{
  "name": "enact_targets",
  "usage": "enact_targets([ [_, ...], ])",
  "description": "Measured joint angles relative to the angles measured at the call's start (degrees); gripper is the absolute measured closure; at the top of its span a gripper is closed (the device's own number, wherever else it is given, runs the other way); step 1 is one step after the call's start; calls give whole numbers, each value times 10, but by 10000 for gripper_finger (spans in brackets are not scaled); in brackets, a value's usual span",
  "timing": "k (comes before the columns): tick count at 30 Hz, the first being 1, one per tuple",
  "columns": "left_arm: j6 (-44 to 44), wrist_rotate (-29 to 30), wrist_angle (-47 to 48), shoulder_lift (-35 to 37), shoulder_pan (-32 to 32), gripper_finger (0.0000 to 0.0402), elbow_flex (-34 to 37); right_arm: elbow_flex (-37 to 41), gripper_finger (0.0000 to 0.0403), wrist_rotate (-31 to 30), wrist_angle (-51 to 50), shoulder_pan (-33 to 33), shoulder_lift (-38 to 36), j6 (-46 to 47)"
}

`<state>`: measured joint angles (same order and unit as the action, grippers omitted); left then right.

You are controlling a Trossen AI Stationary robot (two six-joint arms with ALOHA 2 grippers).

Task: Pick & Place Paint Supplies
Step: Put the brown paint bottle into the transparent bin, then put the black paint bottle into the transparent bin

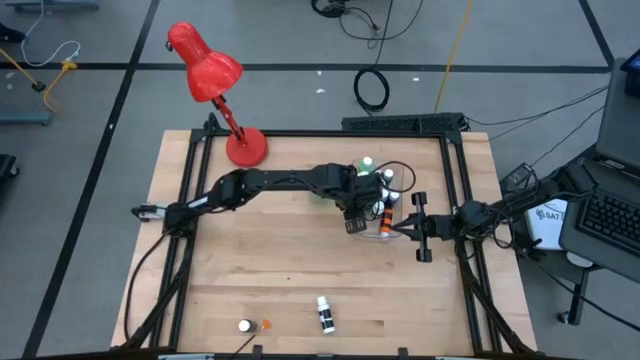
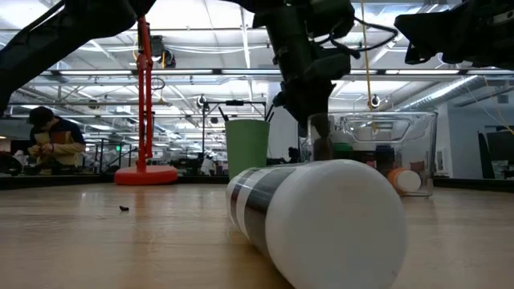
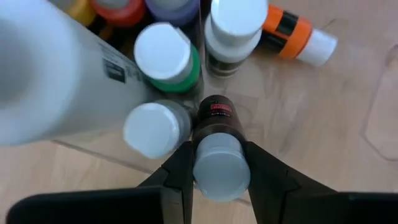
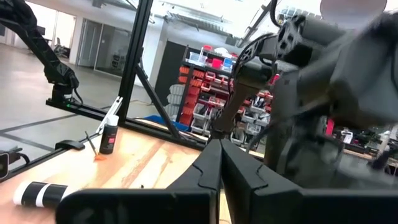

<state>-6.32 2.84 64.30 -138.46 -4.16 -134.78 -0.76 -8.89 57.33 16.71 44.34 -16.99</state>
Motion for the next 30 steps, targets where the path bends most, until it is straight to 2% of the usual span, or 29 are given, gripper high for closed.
enact_targets([
  [8, 7, -2, -15, -14, 0, 240, -2, 0, 399, 0, 2, 0, 0, 0],
  [15, 22, -2, -13, -3, 7, 234, -1, 0, 399, 0, 2, 0, 0, -1],
  [20, 41, 1, -4, 41, 16, 232, -1, 0, 399, 0, 1, 0, 0, -2],
  [24, 20, 11, 72, 103, 30, 232, -1, 0, 399, 0, 1, 0, 0, -2],
  [29, -48, 104, 255, 187, 90, 244, -1, 0, 399, 0, -2, 0, 0, -2],
  [30, -66, 116, 268, 201, 106, 250, 1, 0, 399, 0, -3, 0, 0, -2],
])
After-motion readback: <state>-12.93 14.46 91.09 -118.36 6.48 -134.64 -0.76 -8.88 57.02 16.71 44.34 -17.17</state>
